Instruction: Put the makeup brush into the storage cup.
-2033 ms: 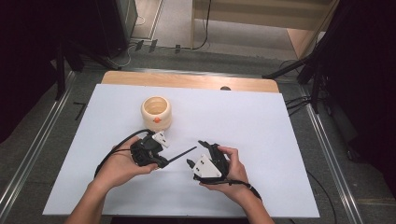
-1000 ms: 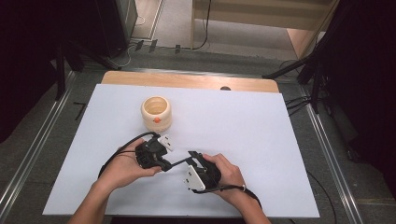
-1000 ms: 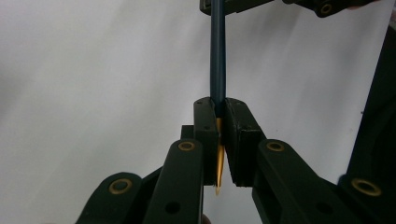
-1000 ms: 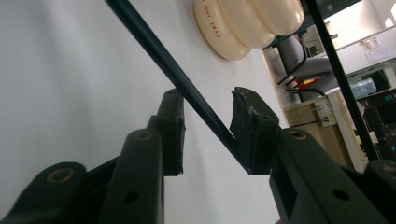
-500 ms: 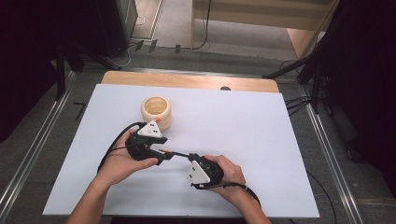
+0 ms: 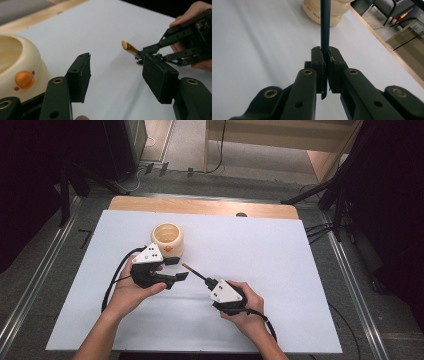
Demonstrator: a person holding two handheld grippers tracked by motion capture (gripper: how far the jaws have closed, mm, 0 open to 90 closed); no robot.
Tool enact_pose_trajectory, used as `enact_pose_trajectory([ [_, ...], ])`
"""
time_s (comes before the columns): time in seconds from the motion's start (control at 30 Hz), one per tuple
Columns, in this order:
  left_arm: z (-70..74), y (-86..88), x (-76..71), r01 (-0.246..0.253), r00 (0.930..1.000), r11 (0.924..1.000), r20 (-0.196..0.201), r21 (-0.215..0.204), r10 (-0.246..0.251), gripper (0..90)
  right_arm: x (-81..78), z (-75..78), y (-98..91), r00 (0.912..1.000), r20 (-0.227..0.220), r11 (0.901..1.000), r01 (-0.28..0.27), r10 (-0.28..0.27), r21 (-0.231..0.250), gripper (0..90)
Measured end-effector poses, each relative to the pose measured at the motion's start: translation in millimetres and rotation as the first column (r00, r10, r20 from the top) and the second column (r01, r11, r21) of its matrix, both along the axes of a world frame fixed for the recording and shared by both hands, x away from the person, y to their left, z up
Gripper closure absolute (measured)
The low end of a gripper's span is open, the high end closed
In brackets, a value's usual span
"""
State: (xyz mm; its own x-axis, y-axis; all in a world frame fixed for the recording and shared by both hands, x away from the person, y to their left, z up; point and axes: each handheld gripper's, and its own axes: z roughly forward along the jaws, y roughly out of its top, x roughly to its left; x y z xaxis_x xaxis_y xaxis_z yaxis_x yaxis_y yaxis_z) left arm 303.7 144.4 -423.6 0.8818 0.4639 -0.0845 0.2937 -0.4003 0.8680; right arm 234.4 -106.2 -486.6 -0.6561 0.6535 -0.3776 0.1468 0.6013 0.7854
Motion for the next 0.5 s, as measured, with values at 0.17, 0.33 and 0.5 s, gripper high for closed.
enact_pose_trajectory([
  [0.17, -2.0, 0.8, 0.6, 0.007, 0.9999, 0.996, -0.009, -0.089, -0.008, 45.5, 0.3, 3.7, -3.0, 0.9998, -0.021, 0.9962, 0.009, -0.007, 0.087, 86.1],
  [0.33, -4.3, -5.0, -1.2, 0.038, 0.9992, 0.99, -0.003, -0.136, -0.039, 49.7, 0.0, 5.2, -3.4, 0.9992, -0.041, 0.9906, 0.004, 0.001, 0.137, 86.0],
  [0.5, -10.0, -12.6, -3.3, 0.054, 0.9983, 0.9817, -0.012, -0.183, -0.057, 54.0, -0.9, 5.5, -1.7, 0.9987, -0.049, 0.9883, -0.001, 0.009, 0.152, 86.0],
])
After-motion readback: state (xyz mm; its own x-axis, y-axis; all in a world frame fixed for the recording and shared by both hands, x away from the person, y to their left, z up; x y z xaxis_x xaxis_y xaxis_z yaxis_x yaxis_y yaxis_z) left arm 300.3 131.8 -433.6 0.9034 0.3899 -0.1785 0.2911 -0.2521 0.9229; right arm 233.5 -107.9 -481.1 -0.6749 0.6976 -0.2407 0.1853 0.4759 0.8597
